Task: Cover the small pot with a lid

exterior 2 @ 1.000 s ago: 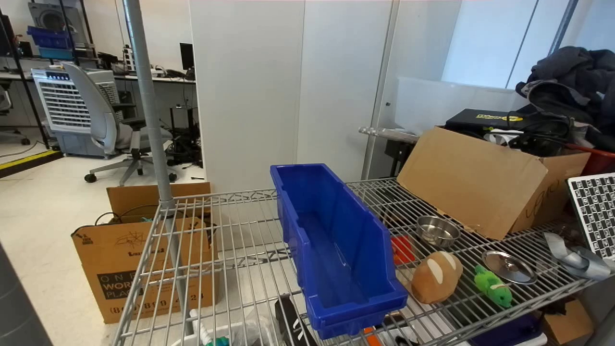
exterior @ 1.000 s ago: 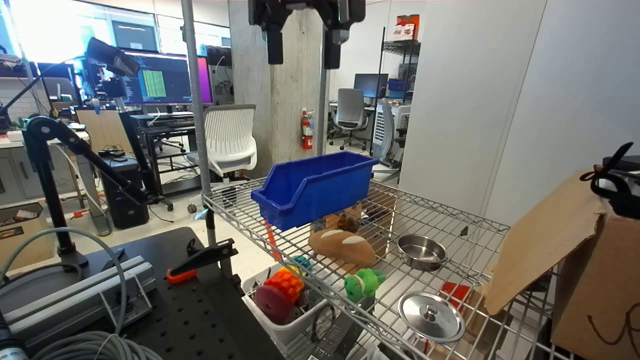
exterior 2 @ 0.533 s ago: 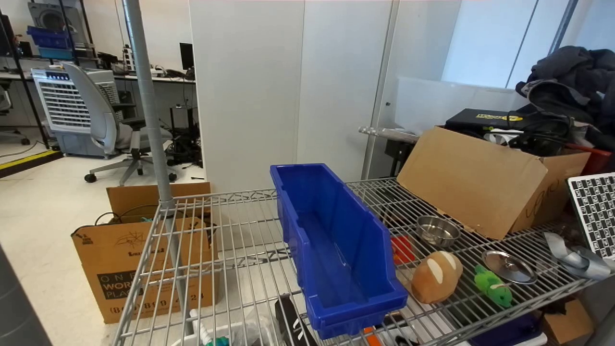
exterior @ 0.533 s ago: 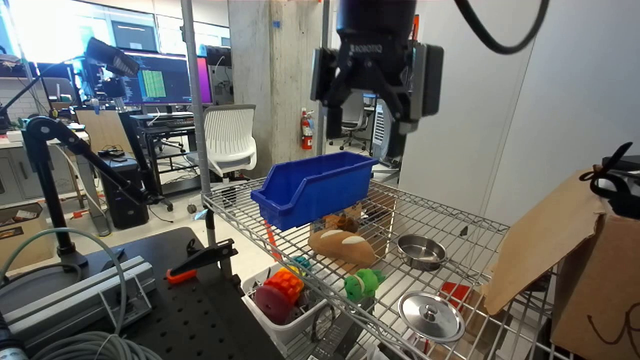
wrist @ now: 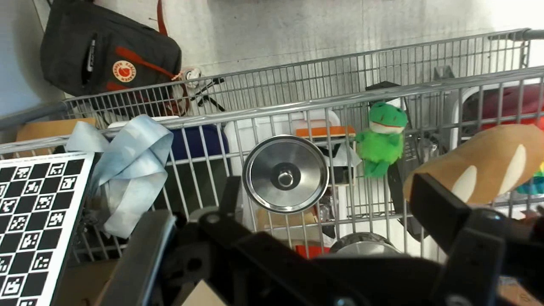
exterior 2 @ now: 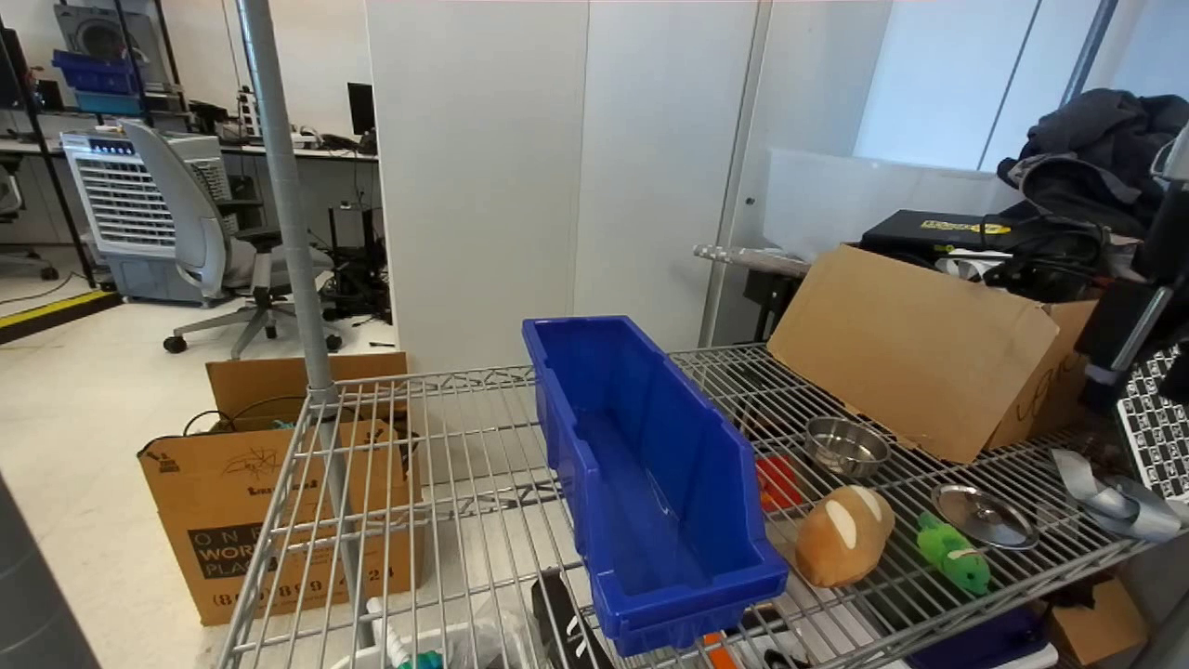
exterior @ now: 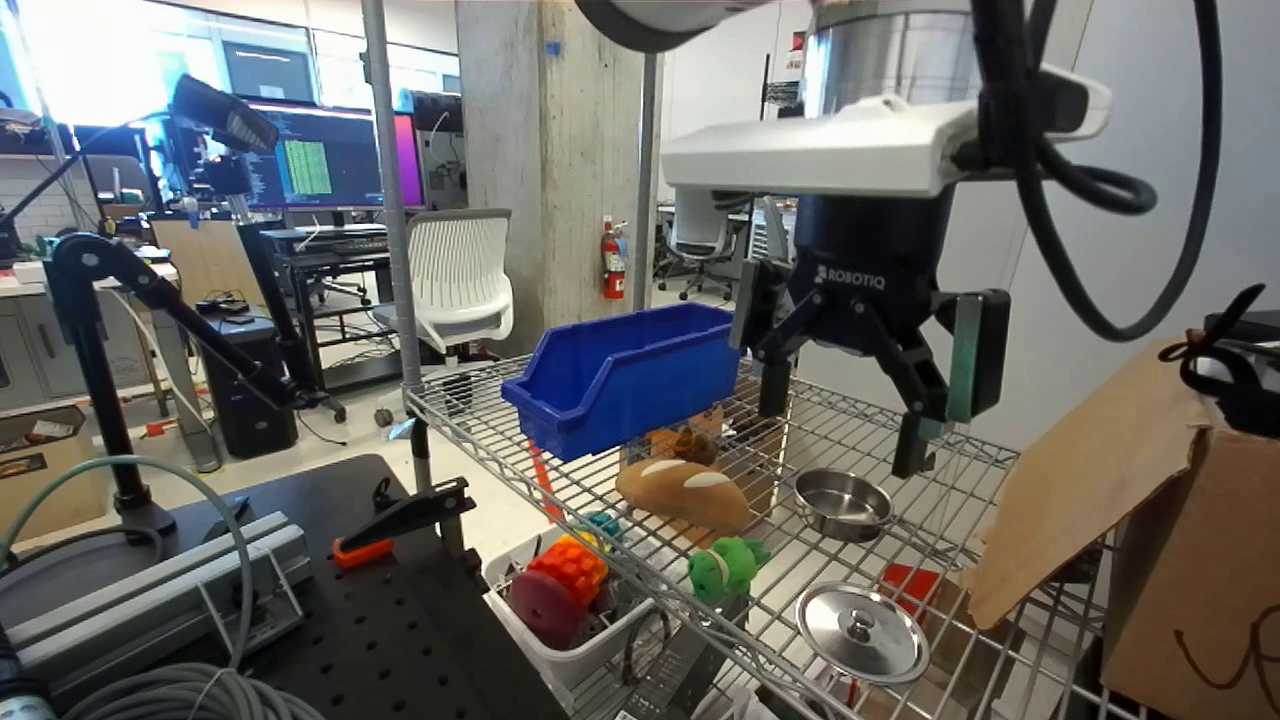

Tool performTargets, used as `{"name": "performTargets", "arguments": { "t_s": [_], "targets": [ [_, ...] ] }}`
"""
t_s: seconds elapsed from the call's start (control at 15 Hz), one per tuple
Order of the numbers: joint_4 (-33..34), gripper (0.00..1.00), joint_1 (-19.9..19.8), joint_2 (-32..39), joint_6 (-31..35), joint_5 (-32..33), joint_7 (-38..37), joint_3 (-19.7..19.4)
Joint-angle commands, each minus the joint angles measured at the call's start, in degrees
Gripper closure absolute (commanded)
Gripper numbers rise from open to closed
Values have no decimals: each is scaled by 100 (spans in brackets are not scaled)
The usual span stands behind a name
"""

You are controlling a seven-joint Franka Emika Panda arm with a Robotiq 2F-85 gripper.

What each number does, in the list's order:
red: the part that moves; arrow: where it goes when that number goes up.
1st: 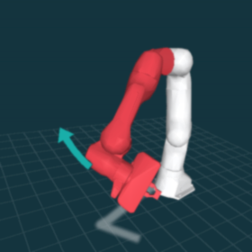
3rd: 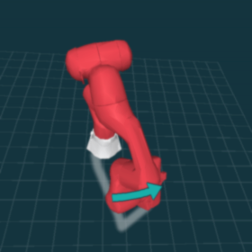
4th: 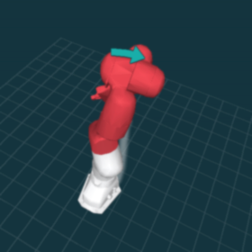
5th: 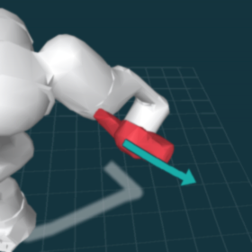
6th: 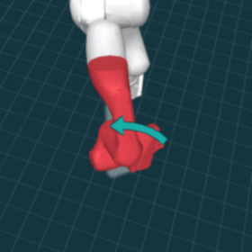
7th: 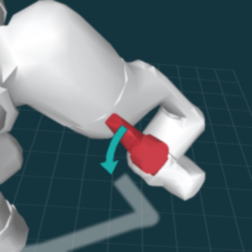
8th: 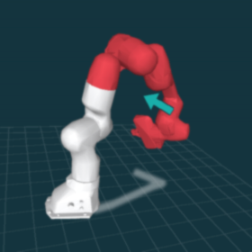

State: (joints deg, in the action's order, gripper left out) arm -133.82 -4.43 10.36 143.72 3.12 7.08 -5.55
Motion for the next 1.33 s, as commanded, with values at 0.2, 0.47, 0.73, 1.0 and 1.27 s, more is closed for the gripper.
{"name": "performTargets", "arguments": {
  "t_s": [0.2,0.47,0.73,1.0,1.27],
  "targets": [
    [932,0,68,1238,80,522,-467,-75],
    [1325,0,99,1792,92,632,-470,-84],
    [1635,0,138,2282,215,707,-474,-99],
    [1877,0,175,2661,479,706,-485,-108],
    [2107,0,214,2982,588,684,-478,-118]
  ]
}}
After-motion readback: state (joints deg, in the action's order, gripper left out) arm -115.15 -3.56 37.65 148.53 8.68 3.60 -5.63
